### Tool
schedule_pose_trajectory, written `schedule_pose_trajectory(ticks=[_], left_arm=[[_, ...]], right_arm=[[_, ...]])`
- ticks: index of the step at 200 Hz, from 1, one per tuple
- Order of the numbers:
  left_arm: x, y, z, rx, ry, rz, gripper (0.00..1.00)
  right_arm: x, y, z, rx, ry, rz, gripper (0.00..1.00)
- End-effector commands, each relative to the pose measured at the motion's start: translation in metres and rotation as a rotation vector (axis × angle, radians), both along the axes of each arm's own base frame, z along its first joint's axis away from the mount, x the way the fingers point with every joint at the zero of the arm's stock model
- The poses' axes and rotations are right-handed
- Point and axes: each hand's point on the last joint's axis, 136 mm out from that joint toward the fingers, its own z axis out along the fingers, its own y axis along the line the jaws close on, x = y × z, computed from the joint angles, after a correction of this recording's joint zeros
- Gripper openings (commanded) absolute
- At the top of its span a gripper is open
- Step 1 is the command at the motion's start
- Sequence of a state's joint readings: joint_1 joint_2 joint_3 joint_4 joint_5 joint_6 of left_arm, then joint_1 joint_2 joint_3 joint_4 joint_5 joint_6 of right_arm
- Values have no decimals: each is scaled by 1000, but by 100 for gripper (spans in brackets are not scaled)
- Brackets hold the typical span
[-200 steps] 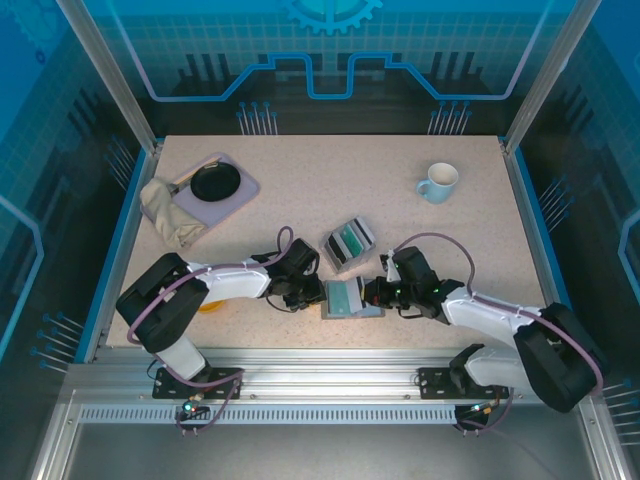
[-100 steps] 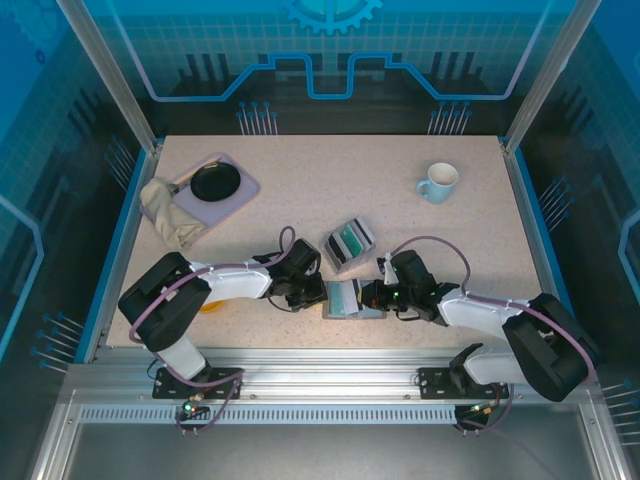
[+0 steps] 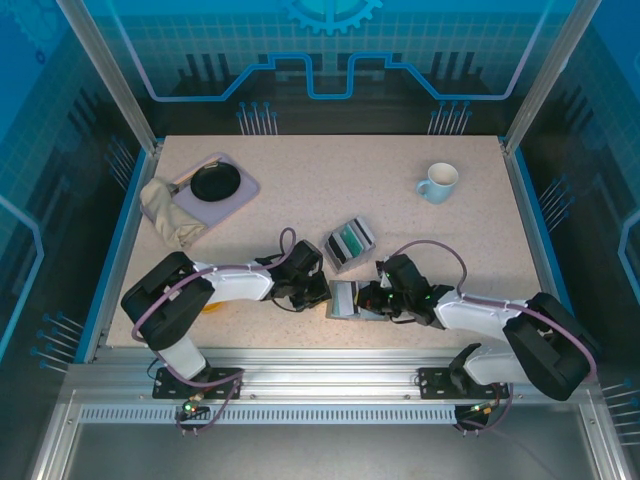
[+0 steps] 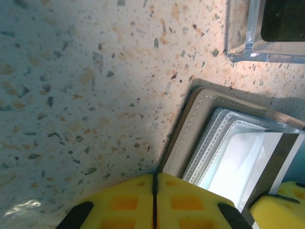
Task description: Put the credit cards into the card holder
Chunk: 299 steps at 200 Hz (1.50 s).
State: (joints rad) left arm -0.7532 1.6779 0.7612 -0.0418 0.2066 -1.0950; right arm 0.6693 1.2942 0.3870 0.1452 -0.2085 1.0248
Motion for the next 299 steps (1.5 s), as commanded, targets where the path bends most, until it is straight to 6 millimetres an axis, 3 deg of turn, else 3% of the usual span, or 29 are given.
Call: schedule_pose_trajectory(ticks=[1, 66, 113, 166, 187, 234, 276, 299], left_arm=[[-17, -5, -28, 13, 54, -6, 8], [-18, -3, -28, 8, 60, 20, 7], [-19, 0, -29, 17, 61, 29, 7], [-19, 1, -30, 22, 57, 26, 7], [-19, 0, -30, 20, 57, 22, 7], [-19, 0, -29, 23, 55, 21, 6], [-19, 0, -30, 25, 57, 17, 6], [-19, 0, -30, 26, 57, 18, 6]], right_arm=[[-8, -1, -10, -49, 61, -33, 6], [-10, 11, -19, -48, 129, -47, 9], [-16, 0, -11, -110, 132, -21, 26], [-23, -14, -16, -159, 172, -1, 31], [-24, -11, -18, -151, 187, 10, 28], [-21, -10, -5, -159, 164, 30, 41], [-26, -23, -6, -226, 198, 25, 43], [-30, -22, -10, -214, 216, 29, 37]])
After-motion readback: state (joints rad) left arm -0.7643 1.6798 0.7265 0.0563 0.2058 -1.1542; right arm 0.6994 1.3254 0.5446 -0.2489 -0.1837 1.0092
